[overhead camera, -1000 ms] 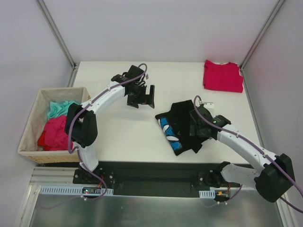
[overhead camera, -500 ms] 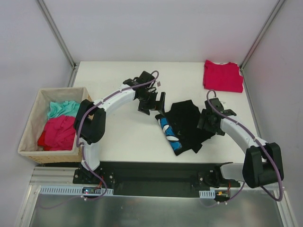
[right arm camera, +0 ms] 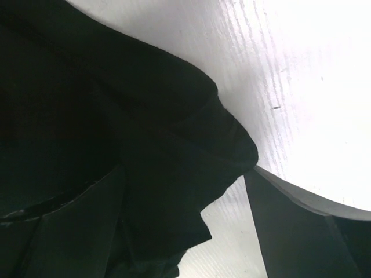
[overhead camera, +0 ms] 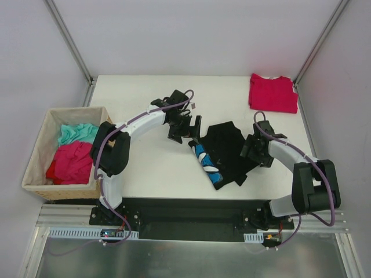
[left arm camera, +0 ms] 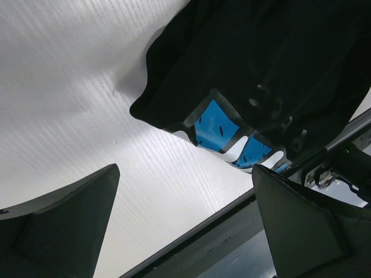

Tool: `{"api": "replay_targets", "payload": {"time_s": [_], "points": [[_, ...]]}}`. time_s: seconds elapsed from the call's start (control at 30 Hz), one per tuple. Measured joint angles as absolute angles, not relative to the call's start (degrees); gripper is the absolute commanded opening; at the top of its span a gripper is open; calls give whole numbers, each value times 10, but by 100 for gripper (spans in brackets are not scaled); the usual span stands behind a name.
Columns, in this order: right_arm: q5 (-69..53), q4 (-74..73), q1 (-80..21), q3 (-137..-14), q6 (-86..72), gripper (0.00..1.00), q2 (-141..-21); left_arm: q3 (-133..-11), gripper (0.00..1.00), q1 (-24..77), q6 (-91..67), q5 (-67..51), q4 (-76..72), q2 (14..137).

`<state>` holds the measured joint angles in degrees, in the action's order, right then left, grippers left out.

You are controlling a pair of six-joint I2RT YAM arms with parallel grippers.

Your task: Fold and stack the t-shirts

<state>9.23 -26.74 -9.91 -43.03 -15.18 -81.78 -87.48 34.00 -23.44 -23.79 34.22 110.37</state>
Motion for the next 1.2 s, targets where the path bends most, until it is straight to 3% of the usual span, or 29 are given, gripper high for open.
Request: {"api": "replay_targets", "payload": {"time_s": [0.1,0.27,0.43,0.47,0.5,1.2], "points": [[82,-258,-96,-428,-159,71,-818,-872,99,336,-235,-238,342,1104],[68,-252,-96,-428,-163,61,-820,-872,99,336,-235,-238,342,1104],[56,-245,-96,-429,-166,28,-822,-872,99,333,-235,-239,342,1104],[54,-244,-96,-430,-167,10,-823,-872,99,333,-235,-239,342,1104],[53,-243,-96,-431,-168,1,-823,-872,99,333,-235,-239,342,1104],[88,-262,-102,-450,-158,1,-832,-862,99,325,-237,-239,337,1104]]}}
